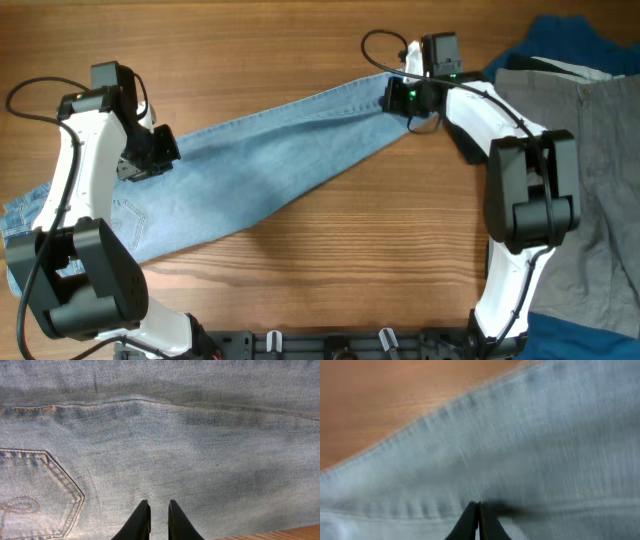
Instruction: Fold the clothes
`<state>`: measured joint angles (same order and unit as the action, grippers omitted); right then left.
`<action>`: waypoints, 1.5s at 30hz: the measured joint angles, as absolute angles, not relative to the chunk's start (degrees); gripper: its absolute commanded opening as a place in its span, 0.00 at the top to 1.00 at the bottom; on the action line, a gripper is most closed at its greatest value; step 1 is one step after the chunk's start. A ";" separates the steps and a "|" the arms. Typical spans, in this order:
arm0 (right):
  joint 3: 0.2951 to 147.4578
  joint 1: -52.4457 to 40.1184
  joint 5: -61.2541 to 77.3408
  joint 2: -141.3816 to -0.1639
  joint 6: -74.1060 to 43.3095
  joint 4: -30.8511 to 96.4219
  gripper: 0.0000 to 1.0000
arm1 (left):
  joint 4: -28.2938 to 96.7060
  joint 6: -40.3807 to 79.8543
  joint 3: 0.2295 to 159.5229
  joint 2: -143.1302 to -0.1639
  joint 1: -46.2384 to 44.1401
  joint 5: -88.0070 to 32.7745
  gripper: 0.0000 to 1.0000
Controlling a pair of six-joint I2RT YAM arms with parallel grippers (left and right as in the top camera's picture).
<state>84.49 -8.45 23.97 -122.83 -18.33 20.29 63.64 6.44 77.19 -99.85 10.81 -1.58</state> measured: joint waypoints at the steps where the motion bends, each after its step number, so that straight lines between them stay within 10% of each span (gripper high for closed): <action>1: 84.51 -8.43 23.99 -122.83 -19.16 18.57 0.96 | 63.61 6.44 77.19 -99.85 10.81 -1.58 0.85; 11: 85.52 -8.49 27.14 -120.49 -14.87 39.31 0.96 | 63.61 6.44 77.19 -99.85 10.81 -1.61 0.82; 21: 79.11 -11.25 20.16 -121.27 -19.33 6.26 0.96 | 63.72 6.48 77.19 -99.85 10.83 -1.91 0.78; 28: 86.30 0.03 19.44 -117.05 -17.19 26.65 0.65 | 65.36 6.48 77.19 -99.85 10.81 -3.64 0.74; 33: 86.54 1.45 20.60 -115.74 -8.05 34.72 0.87 | 64.29 6.24 77.19 -99.85 10.81 -6.39 0.96; 45: 81.58 -9.04 24.45 -120.99 -17.21 19.44 0.96 | 46.04 7.20 63.35 -99.92 4.05 -10.87 0.78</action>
